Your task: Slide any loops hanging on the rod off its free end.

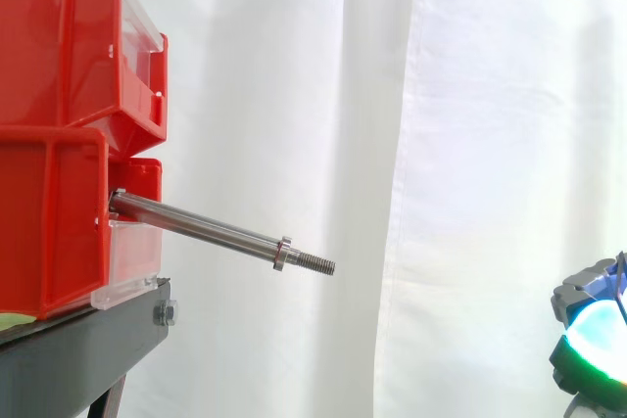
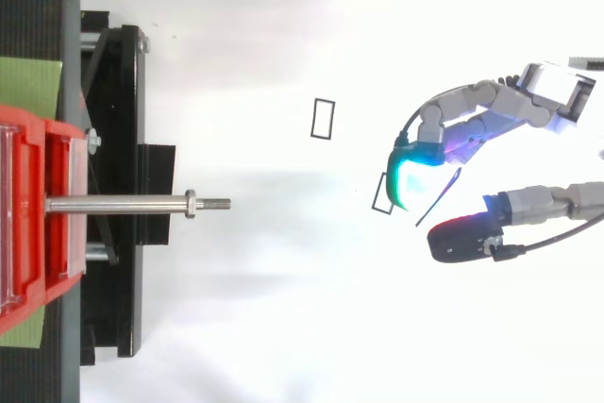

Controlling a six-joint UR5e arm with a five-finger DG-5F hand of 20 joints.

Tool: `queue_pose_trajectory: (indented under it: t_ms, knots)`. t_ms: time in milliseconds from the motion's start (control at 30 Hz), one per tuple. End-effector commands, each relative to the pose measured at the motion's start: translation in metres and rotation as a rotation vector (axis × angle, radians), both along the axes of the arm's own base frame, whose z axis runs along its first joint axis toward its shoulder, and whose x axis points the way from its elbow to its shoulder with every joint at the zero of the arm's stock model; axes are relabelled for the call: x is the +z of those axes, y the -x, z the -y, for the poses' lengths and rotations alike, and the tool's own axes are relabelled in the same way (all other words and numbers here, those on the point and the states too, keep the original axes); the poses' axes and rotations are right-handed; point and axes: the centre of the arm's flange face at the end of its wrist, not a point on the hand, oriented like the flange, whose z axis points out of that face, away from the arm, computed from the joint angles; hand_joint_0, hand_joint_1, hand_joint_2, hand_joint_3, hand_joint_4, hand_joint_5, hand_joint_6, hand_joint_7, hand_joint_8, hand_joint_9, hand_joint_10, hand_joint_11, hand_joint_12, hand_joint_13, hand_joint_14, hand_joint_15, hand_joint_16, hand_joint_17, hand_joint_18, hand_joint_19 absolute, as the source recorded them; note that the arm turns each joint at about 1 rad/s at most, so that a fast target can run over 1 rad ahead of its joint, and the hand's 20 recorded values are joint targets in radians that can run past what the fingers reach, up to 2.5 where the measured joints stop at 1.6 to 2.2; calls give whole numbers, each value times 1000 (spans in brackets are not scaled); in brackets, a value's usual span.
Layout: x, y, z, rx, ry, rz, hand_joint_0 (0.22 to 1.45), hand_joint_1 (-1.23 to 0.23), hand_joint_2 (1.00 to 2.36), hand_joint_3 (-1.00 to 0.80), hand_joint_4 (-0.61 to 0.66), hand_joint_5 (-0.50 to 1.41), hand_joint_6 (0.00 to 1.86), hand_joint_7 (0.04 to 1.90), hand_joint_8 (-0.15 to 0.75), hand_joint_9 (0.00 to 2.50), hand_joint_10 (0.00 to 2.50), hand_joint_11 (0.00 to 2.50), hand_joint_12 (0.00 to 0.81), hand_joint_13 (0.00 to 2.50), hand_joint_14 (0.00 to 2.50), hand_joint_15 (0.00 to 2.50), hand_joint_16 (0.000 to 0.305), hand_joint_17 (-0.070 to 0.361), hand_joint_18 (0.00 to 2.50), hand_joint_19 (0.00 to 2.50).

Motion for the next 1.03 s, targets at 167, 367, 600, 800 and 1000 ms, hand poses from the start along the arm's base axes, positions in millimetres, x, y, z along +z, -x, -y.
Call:
queue_pose_trajectory:
  t_ms: [167,367,600,800,1000]
  knots:
    - [0,0,0,0,0,0,543,-747,1018,-6,-66,-104,851,1135,264,792,3,82,281,880,5,139,44,98,881,389]
    - [0,0,0,0,0,0,542,-742,1018,0,-59,-105,851,1139,268,790,2,86,290,882,5,136,45,101,891,394]
    - [0,0,0,0,0,0,542,-733,1019,0,-60,-106,854,1141,274,795,2,82,297,880,5,135,46,103,899,406]
    - [0,0,0,0,0,0,539,-728,1020,4,-58,-107,855,1141,274,793,3,81,299,874,5,137,46,104,902,407]
    - [0,0,0,0,0,0,539,-726,1019,0,-57,-108,855,1146,272,773,2,90,303,868,5,138,47,105,905,400]
